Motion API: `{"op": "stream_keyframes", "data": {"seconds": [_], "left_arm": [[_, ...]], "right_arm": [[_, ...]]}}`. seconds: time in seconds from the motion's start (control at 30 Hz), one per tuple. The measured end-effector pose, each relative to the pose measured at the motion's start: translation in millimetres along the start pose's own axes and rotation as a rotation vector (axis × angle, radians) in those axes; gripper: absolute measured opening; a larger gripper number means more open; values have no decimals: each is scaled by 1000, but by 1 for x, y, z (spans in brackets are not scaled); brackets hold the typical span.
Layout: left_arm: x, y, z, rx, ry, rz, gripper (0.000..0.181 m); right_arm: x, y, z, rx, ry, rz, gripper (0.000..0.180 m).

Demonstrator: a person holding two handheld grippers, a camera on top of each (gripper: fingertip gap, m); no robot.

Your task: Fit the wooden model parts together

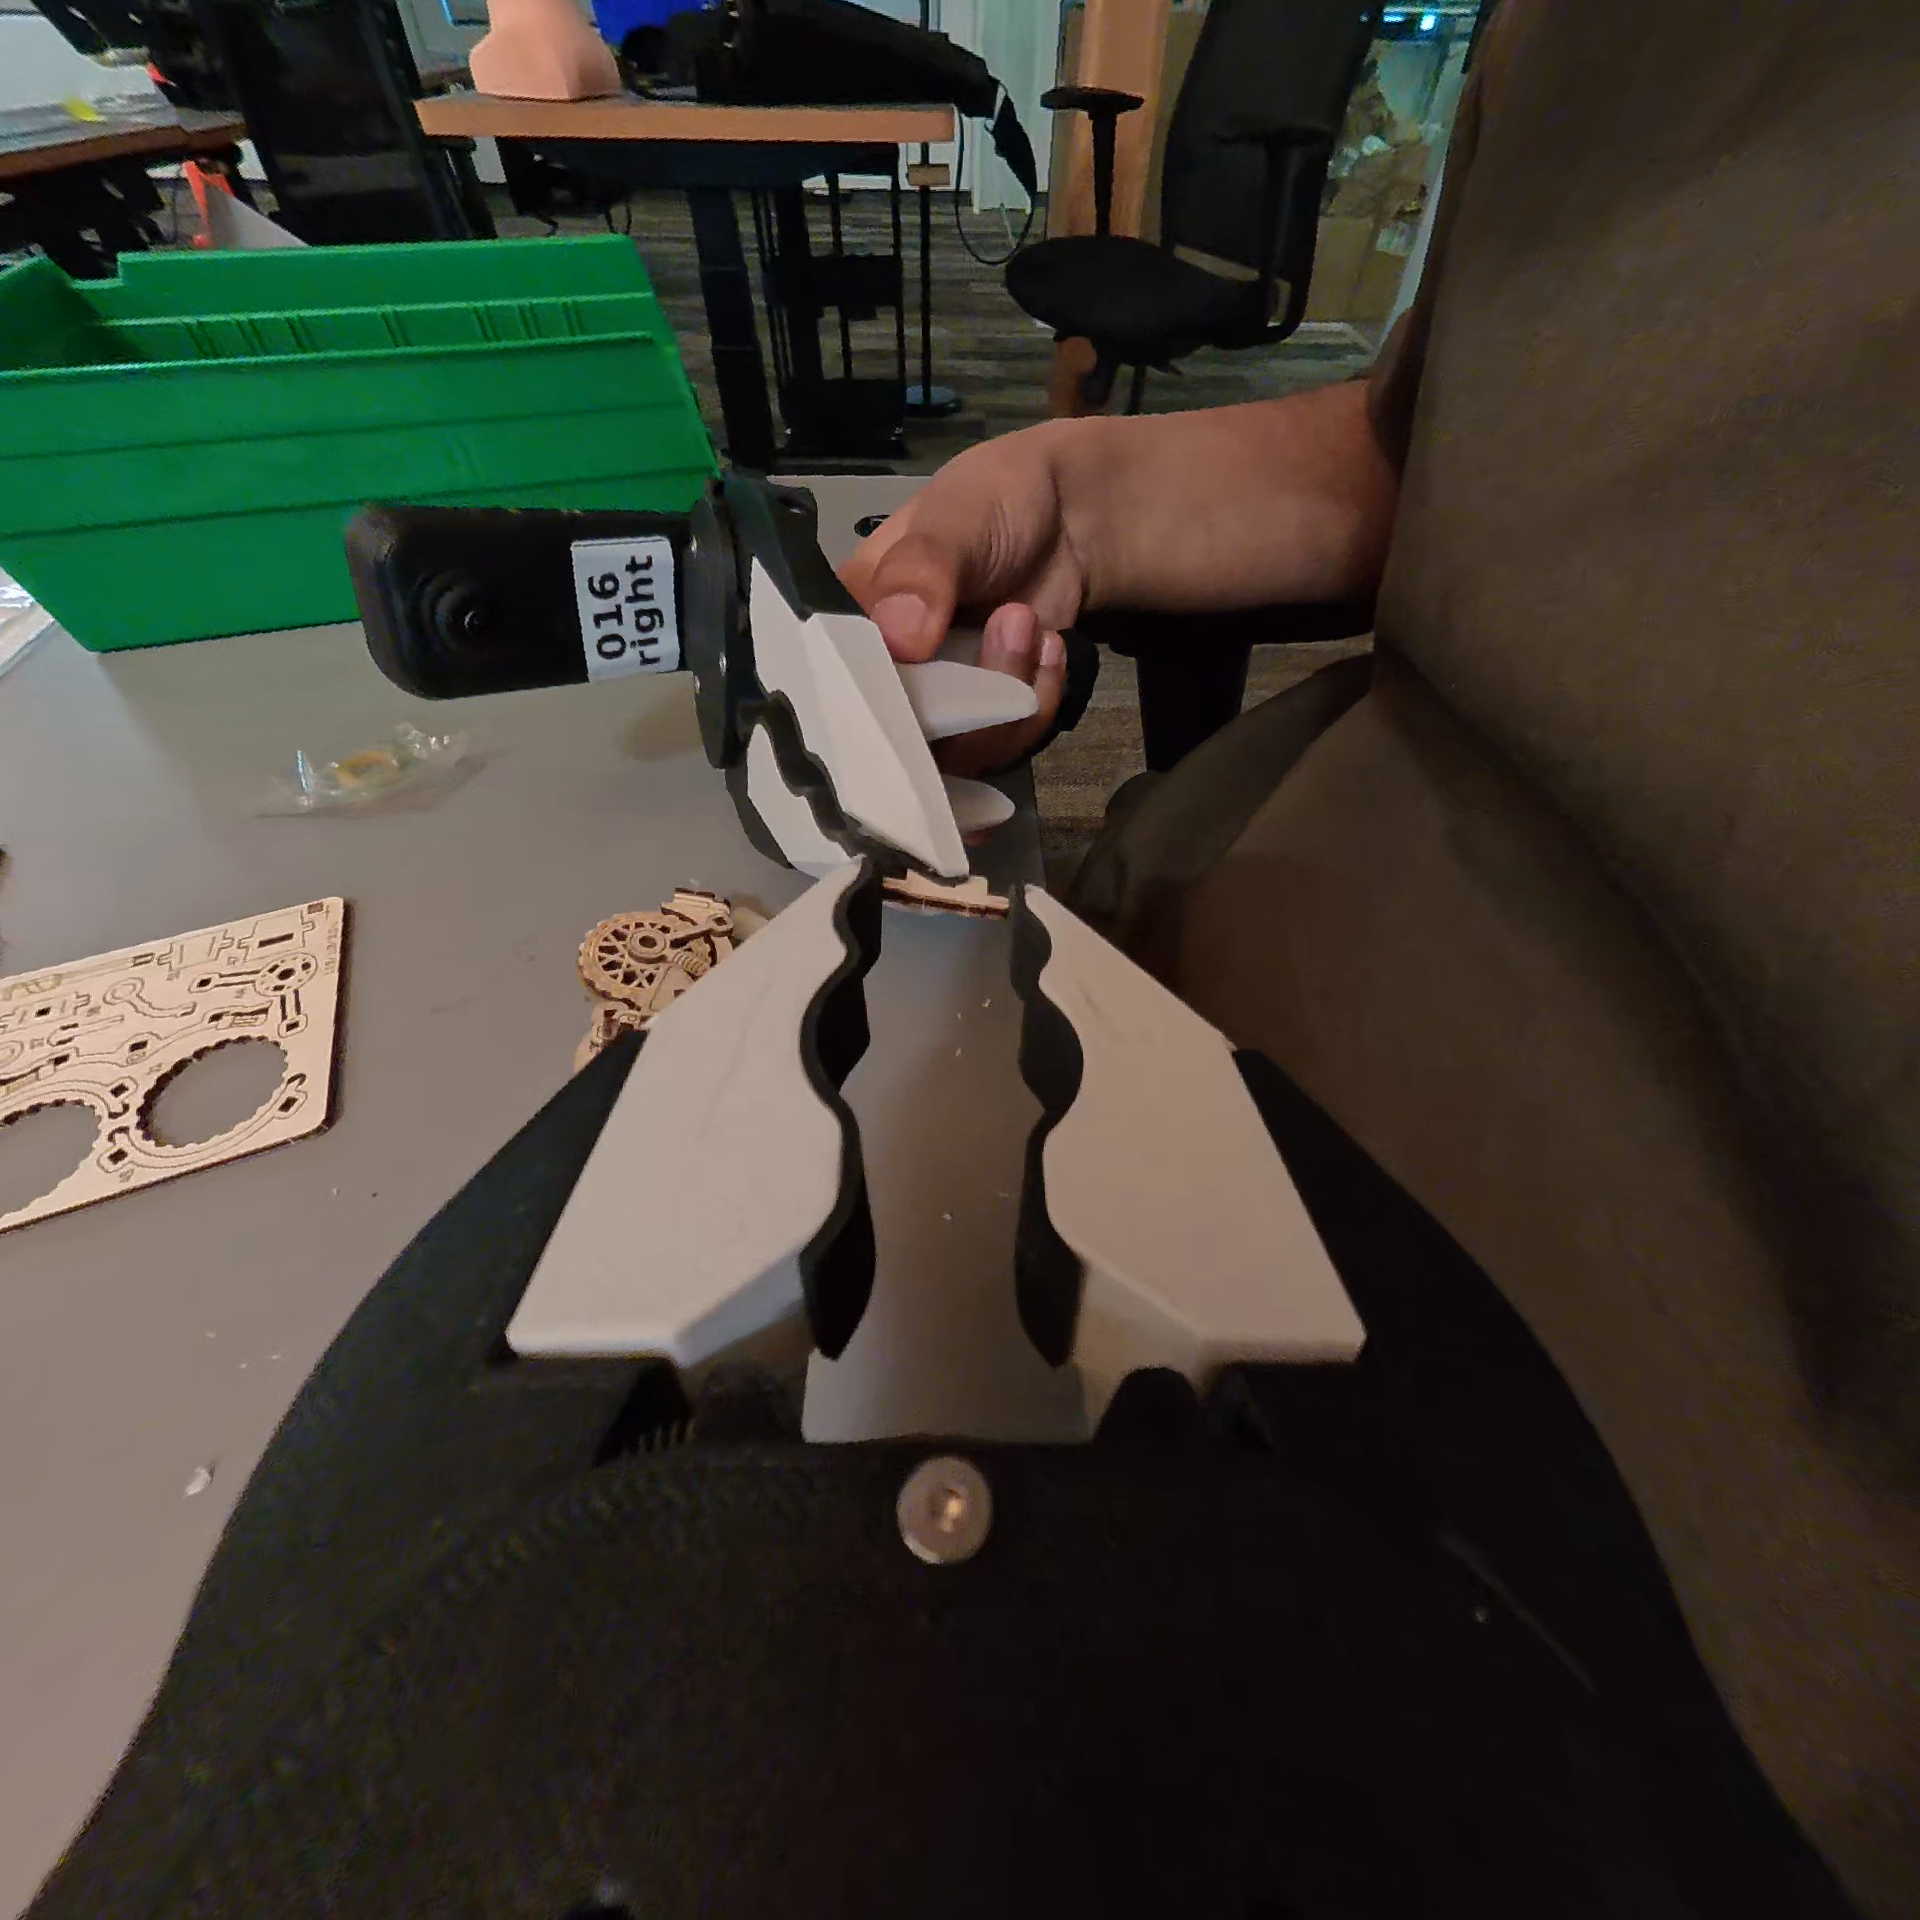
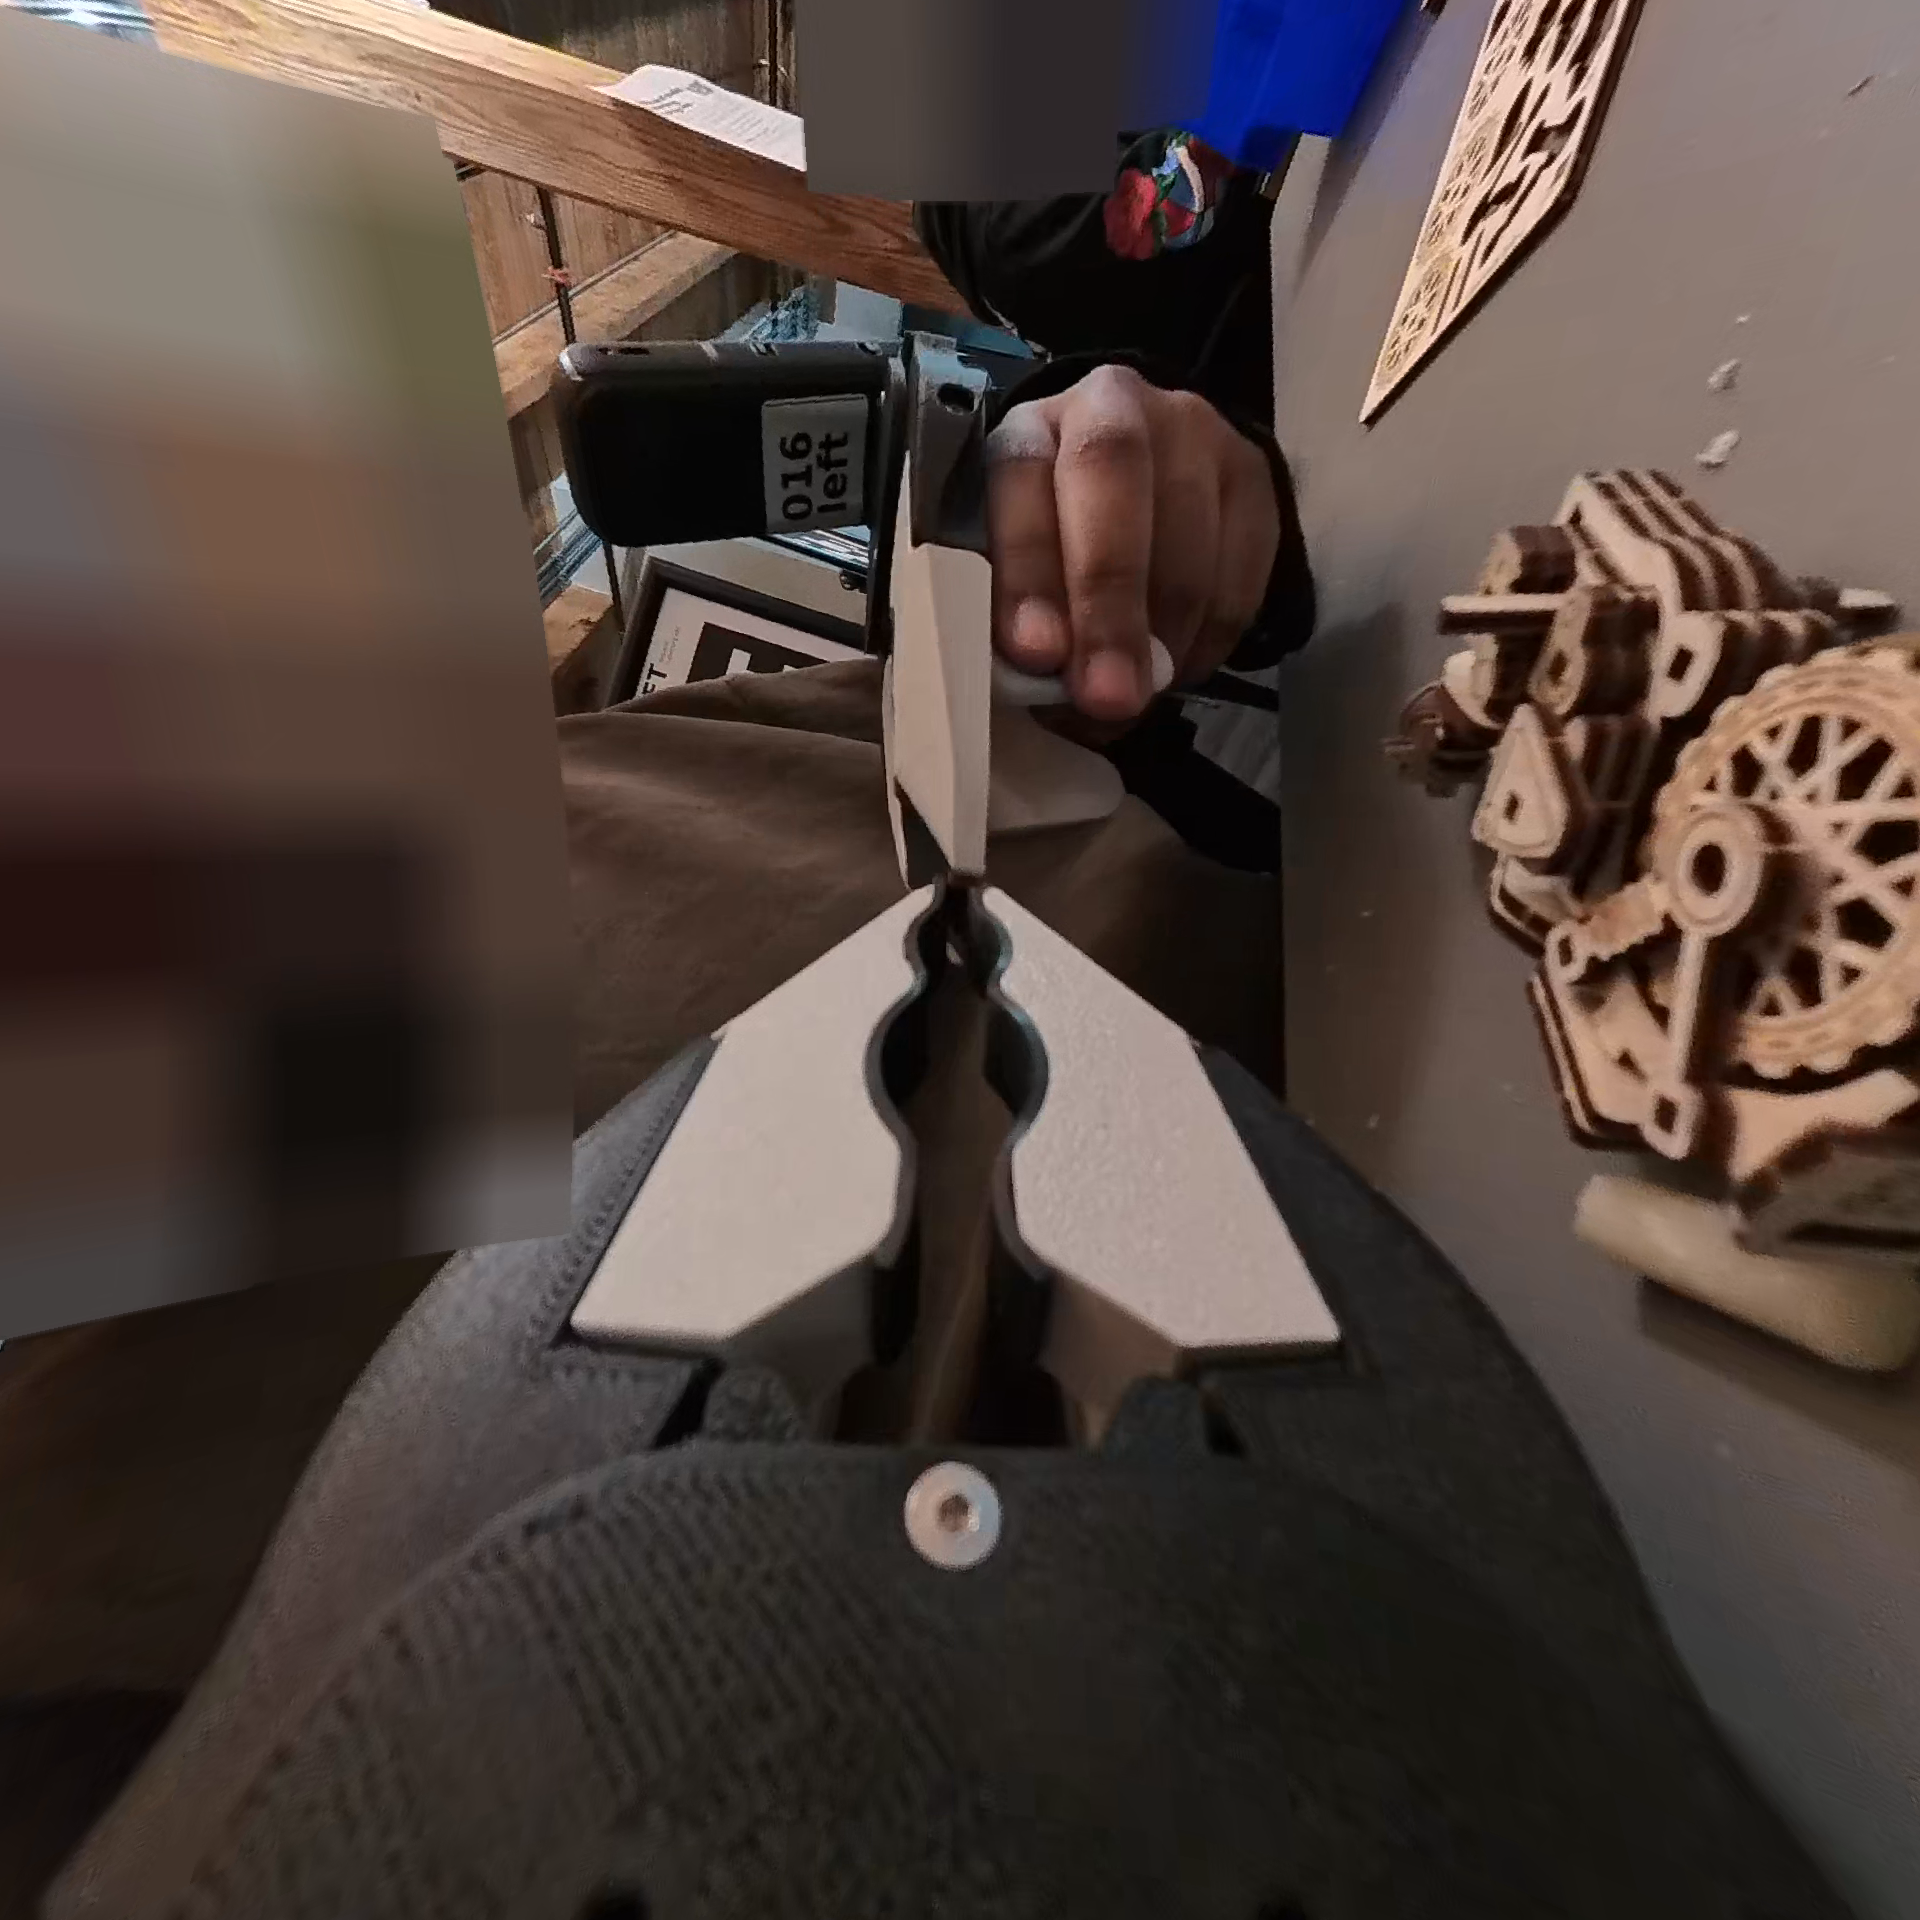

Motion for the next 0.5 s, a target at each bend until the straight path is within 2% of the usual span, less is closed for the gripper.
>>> {"op": "stream_keyframes", "data": {"seconds": [0.2,0.3,0.4,0.5], "left_arm": [[0,-4,-2,31,-5,23,23],[0,-14,-8,89,-15,45,23],[-2,-32,-22,203,-53,111,23],[-9,-49,-36,316,-130,219,23]], "right_arm": [[5,1,-3,7,36,1,5],[11,-1,-9,-30,68,-73,5],[20,-2,-15,-178,87,-296,4],[27,3,-20,-489,42,-683,21]]}}
Point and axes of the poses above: each gripper's, where its closed fingertips meet, z out along the fingers, x out of its top, y = z × x across the jaws, the point moved 6 cm from there along -z, back along the fingers, and after that the axes turned 11 degrees about y, right-handed, at the moved point
